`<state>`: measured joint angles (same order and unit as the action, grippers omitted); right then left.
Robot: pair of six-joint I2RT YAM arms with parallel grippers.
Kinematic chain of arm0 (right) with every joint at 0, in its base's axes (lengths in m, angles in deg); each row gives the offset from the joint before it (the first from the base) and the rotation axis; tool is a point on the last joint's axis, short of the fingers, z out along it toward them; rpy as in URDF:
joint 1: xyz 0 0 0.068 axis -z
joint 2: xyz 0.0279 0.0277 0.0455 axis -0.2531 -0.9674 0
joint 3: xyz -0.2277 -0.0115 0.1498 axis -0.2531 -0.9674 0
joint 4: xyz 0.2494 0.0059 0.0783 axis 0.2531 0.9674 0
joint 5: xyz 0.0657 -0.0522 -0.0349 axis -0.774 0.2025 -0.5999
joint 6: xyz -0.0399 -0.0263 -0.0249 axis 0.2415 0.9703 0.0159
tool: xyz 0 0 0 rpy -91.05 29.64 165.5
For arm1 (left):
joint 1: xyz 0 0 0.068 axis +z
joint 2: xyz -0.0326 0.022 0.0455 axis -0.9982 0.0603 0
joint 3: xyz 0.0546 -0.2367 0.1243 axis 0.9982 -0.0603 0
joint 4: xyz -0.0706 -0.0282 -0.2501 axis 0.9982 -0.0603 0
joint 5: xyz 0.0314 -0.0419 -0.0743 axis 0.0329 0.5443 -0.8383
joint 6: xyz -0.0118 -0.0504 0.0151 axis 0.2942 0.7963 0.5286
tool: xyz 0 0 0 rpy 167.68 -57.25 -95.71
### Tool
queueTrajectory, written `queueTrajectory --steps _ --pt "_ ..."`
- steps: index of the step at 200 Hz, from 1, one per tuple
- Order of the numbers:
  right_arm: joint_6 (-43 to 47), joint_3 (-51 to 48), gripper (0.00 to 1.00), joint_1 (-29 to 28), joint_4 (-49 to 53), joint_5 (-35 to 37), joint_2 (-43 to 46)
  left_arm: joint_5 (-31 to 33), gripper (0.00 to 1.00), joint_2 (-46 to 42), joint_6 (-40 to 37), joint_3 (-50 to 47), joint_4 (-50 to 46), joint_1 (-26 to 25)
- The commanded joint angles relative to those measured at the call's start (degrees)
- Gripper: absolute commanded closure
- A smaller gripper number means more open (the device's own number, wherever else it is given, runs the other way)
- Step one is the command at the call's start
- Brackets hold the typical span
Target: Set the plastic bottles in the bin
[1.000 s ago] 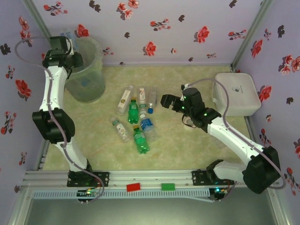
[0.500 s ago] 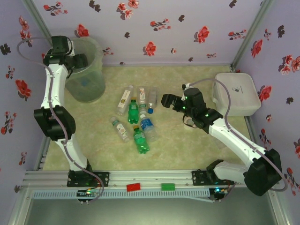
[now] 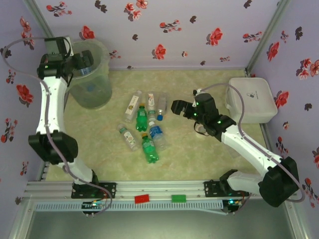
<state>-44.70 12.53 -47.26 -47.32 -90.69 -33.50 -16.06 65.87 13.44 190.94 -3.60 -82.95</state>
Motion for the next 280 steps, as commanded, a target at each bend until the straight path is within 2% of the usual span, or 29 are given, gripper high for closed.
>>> queueTrajectory --steps 1,32,59,84,99,134,166,185,237,280 --pt "-0.70 0.15 0.00 0.17 -1.85 -1.33 -2.08 -3.83 0.00 -9.46 6.38 -9.95 10.25 -2.14" --pt "-1.06 1.85 0.00 0.17 -2.22 -2.70 -5.79 -5.85 0.00 -24.13 15.77 -30.59 26.11 -6.84" --pt "-2.13 2.87 0.00 0.17 -3.96 -3.94 -9.41 -6.44 0.00 -34.93 23.35 -46.34 37.26 -13.67" --pt "-2.55 4.18 0.00 0.17 -5.90 -5.16 -13.43 -5.62 0.00 -41.04 30.12 -59.96 47.34 -20.96" --pt "-1.17 6.66 0.00 0.17 -4.71 -5.88 -16.52 -4.76 0.00 -42.54 31.90 -64.80 49.05 -25.42" --pt "3.51 14.45 0.00 0.23 1.00 -6.98 -24.57 -3.02 0.00 -41.84 31.42 -69.28 44.97 -34.90" --pt "6.43 22.20 0.00 0.24 5.87 -5.46 -32.12 0.04 0.00 -40.51 32.53 -73.13 42.75 -39.93" --pt "6.82 26.99 0.01 0.23 8.85 -3.87 -36.92 1.76 0.00 -40.25 34.53 -75.84 42.41 -40.93" --pt "7.16 40.16 0.12 0.26 14.61 -4.07 -50.87 6.65 0.00 -43.34 37.12 -79.05 39.52 -41.12" --pt "6.83 44.28 0.16 0.39 15.10 -1.56 -55.60 9.30 0.00 -46.47 36.15 -78.96 37.09 -41.17"
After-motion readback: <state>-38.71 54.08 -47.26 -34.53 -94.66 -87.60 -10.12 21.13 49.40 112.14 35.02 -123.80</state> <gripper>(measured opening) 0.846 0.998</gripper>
